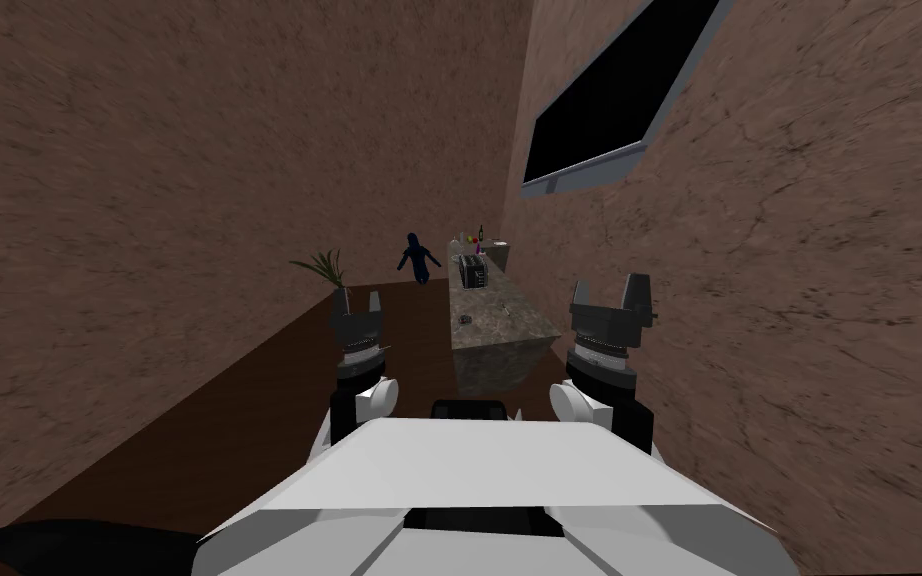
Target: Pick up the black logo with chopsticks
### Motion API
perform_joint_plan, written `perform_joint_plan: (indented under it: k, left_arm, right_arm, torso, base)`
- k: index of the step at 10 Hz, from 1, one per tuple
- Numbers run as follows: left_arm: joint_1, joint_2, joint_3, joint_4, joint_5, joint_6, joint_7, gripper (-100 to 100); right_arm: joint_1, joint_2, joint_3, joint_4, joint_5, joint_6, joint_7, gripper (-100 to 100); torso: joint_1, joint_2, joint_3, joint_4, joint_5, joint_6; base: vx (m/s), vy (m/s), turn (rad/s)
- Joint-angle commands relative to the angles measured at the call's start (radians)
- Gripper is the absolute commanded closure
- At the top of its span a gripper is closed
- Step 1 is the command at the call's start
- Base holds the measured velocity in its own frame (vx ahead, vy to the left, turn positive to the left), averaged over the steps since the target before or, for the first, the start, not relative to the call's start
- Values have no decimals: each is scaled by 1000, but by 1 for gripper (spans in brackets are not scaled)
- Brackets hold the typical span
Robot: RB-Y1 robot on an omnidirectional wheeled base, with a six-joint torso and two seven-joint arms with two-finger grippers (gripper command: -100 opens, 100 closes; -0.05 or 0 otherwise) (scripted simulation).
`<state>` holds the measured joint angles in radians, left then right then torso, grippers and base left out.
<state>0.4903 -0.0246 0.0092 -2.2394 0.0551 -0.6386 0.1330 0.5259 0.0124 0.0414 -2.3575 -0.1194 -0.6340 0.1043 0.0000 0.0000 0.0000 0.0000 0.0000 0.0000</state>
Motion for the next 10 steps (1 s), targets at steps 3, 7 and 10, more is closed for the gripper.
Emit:
perform_joint_plan:
  k: [3, 7, 10]
  left_arm:
    - [-67, 83, 28, 51, 6, 60, 17, -100]
    - [-172, 156, 74, 140, 16, 164, 44, -100]
    - [-255, 199, 111, 203, 24, 241, 67, -100]
  right_arm:
    - [0, 0, 0, 0, 0, 0, 0, 0]
    - [0, 0, 0, 0, 0, 0, 0, 0]
    - [0, 0, 0, 0, 0, 0, 0, 0]
  torso:
    - [-2, 2, 1, 0, 0, 0]
    - [-2, 2, 2, 1, 0, 0]
    - [-2, 2, 1, 0, 0, 0]
  base:
    - [-42, -38, 15]
    - [-52, -43, 73]
    - [-48, -38, 25]
